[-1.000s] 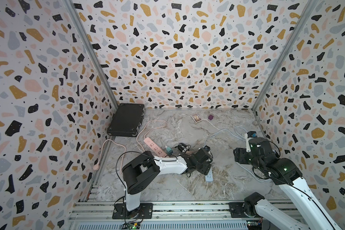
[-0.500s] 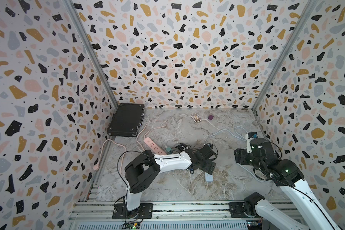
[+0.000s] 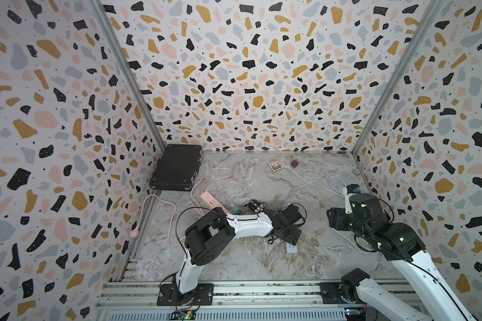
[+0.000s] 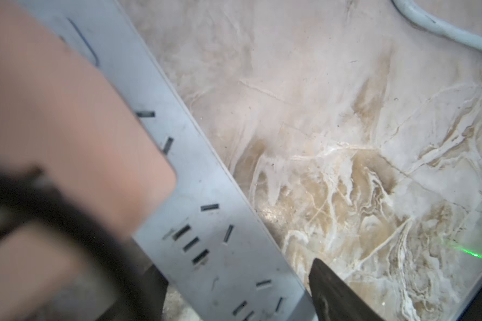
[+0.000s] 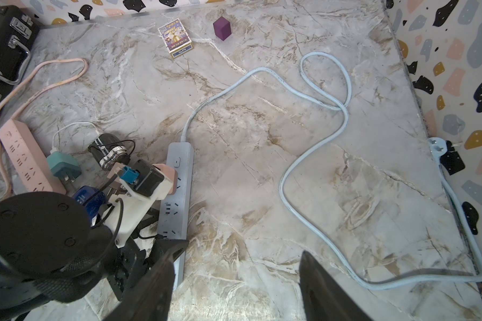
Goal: Unplug the electric shaver
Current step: Move the socket to the center of the board.
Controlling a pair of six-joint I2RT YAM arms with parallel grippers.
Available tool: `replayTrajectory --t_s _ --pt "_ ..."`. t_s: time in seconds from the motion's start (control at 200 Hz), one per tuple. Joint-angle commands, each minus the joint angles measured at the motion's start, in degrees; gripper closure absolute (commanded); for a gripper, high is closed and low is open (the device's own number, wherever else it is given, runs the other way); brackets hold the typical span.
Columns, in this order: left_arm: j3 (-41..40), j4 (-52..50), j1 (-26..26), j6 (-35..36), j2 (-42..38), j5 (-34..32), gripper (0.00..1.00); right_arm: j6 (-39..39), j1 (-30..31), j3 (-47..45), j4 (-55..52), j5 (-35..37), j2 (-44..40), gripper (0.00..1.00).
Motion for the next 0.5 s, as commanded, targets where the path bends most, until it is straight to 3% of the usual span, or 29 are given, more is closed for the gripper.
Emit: replayTrajectory --t_s 0.0,0.11,0.24,0.496 --pt "1.2 -2.6 0.0 3.1 -0.8 0.3 0.27 -0.5 -0.3 -0.1 -1.0 -0.1 -0.2 0.28" --pt "1.1 -6.1 0.1 9.8 -1.7 -0.2 0.35 -0.5 -0.3 -0.9 -0.3 -0.9 0.2 0.28" --pt "-0.9 -9.0 0.1 16.8 -3.3 -2.0 0.37 -0.5 -0.3 -2.0 0.8 -1.9 0.6 0.28" --pt "-8.8 -4.0 0.1 26.8 -9.0 -1.6 0.38 -0.7 -0.2 -5.4 3.4 -4.4 1.4 0.28"
